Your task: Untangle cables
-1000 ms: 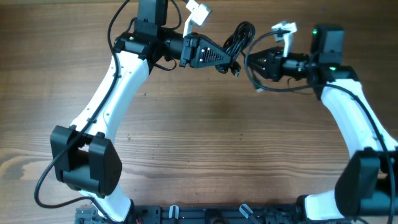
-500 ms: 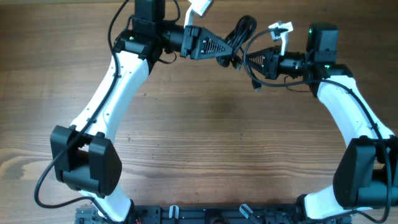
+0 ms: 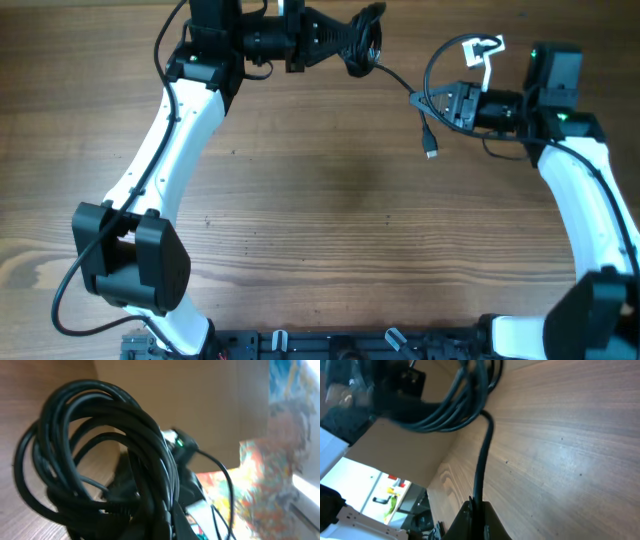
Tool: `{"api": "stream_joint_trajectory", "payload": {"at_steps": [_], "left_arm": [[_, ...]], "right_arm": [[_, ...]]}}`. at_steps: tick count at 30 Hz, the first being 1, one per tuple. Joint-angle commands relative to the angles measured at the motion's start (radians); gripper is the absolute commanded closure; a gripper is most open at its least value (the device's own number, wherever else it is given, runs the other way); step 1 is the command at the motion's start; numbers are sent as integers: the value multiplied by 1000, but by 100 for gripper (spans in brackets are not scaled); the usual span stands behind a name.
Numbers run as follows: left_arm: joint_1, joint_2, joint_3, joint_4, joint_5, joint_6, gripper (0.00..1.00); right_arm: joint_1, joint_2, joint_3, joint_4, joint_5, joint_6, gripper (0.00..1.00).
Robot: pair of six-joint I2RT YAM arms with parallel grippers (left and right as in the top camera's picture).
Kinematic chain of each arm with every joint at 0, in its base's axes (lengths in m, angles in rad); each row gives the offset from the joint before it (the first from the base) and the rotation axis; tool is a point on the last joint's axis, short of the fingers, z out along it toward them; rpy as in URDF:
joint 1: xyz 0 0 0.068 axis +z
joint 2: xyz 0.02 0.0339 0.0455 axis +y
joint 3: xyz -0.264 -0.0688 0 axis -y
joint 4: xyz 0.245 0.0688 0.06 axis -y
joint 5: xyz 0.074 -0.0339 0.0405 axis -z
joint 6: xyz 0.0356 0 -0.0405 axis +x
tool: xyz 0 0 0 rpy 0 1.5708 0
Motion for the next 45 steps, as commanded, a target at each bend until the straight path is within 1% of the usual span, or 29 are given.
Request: {"api": "stream_joint_trajectory", "payload": {"at_steps": [1, 6, 10, 11, 13, 16, 19, 21, 22, 26, 27, 29, 33, 36, 38, 39, 40, 42, 43, 45], "left_arm": [[15, -2, 11, -5, -192, -11, 96], [15, -2, 11, -118, -387, -11, 96], [15, -2, 11, -211, -475, -13, 96], [15, -2, 11, -224, -487, -21, 96], [15, -2, 11, -267, -532, -94, 96], [15, -2, 11, -348, -605, -194, 96], [15, -2, 11, -458, -685, -198, 96], [14, -2, 11, -544, -747, -196, 96], [14, -2, 11, -574, -766, -182, 96], [0, -2, 11, -659, -780, 15, 96], [-9, -2, 11, -680, -780, 34, 96], [-32, -2, 11, -728, -780, 44, 96], [-103, -2, 11, -881, -807, 41, 96], [-159, -2, 11, -976, -914, -76, 96], [-198, -2, 11, -991, -998, -152, 96], [-213, -2, 11, -988, -1036, -212, 96], [-222, -2, 11, -985, -1063, -288, 96], [-229, -2, 11, -972, -1117, -564, 96], [-229, -2, 11, -960, -1132, -666, 96], [-223, -2, 11, -910, -1168, -788, 96]], "right_arm": [[-8, -80, 16, -73, 37, -52, 96], [-8, -149, 16, -215, 87, -102, 96], [-8, -187, 16, -320, 146, -119, 96], [-8, -195, 16, -341, 150, -138, 96], [-8, -213, 16, -370, 153, -147, 96], [-8, -257, 16, -366, 152, -142, 96], [-8, -312, 26, -334, 154, -126, 96], [-8, -351, 27, -291, 209, -40, 96], [-8, -367, 27, -277, 254, -4, 96], [-8, -403, 26, -236, 526, 159, 96], [-8, -401, 26, -219, 582, 187, 96], [-8, -380, 24, -180, 632, 209, 96], [-8, -266, 24, -107, 624, 262, 96], [-8, -174, 24, -101, 547, 257, 96], [-8, -127, 24, -101, 505, 241, 96], [-6, -114, 24, -100, 478, 220, 96], [-2, -103, 24, -100, 451, 195, 96], [16, -94, 24, -101, 395, 145, 96], [26, -94, 24, -101, 389, 135, 96], [47, -94, 24, -97, 385, 128, 96]]}}
